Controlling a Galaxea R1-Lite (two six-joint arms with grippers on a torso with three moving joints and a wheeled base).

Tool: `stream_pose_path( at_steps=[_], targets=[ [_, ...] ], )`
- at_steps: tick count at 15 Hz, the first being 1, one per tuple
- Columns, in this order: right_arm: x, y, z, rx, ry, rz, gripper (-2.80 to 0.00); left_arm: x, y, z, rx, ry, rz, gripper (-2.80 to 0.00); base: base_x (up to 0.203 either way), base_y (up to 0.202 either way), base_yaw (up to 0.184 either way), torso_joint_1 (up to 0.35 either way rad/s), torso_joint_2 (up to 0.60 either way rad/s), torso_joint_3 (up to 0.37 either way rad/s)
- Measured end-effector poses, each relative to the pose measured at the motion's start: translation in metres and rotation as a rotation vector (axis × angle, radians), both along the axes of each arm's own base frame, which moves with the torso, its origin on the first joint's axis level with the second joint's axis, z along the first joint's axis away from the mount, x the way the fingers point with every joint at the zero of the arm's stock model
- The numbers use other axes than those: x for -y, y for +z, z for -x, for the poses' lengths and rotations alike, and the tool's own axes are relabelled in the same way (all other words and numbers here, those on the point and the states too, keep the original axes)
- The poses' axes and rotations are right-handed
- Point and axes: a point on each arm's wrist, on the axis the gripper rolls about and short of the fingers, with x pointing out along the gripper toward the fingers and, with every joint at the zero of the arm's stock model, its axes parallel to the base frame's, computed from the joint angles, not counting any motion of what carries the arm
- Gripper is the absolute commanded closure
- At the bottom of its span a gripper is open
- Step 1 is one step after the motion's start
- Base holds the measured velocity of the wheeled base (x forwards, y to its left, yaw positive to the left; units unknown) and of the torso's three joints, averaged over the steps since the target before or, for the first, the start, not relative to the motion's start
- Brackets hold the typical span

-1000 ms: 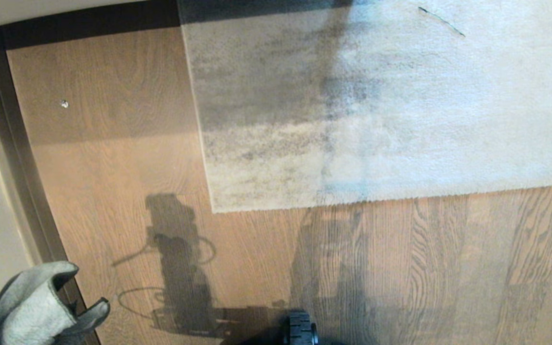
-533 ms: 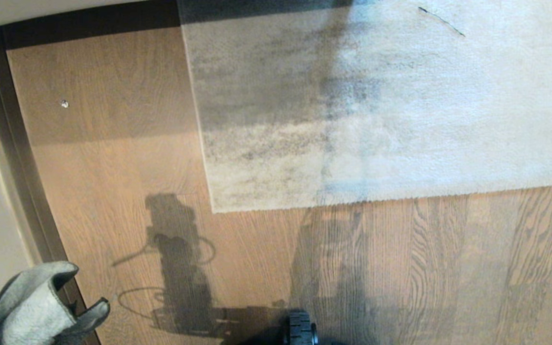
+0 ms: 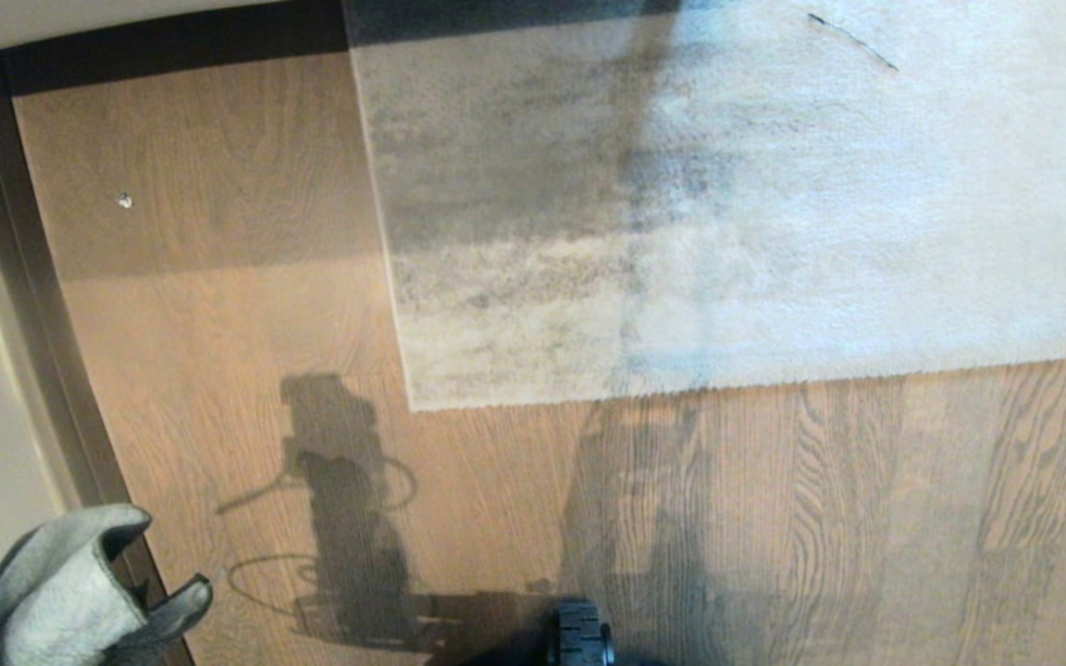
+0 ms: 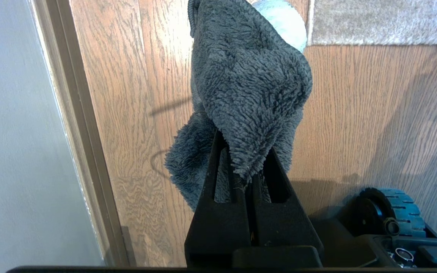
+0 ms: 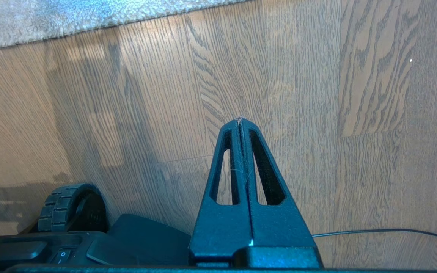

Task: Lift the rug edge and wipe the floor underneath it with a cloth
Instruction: Put down the rag

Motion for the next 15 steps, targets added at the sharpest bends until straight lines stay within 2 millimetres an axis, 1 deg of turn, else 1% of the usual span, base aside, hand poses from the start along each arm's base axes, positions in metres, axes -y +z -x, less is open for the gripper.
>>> stream_pose_path(
  at_steps=[12,15],
  targets=[
    [0.0,0.0,0.0,0.0,0.0,0.0,0.0,0.0,0.0,0.0,0.002,-0.001,0.002,0.0,0.0,0.0,0.0,0.0,0.0,0.0],
    [0.0,0.0,0.0,-0.001,0.0,0.0,0.0,-0.001,0.014,0.004,0.053,0.046,0.004,0.0,0.0,0.0,0.0,0.0,0.0,0.0]
  ],
)
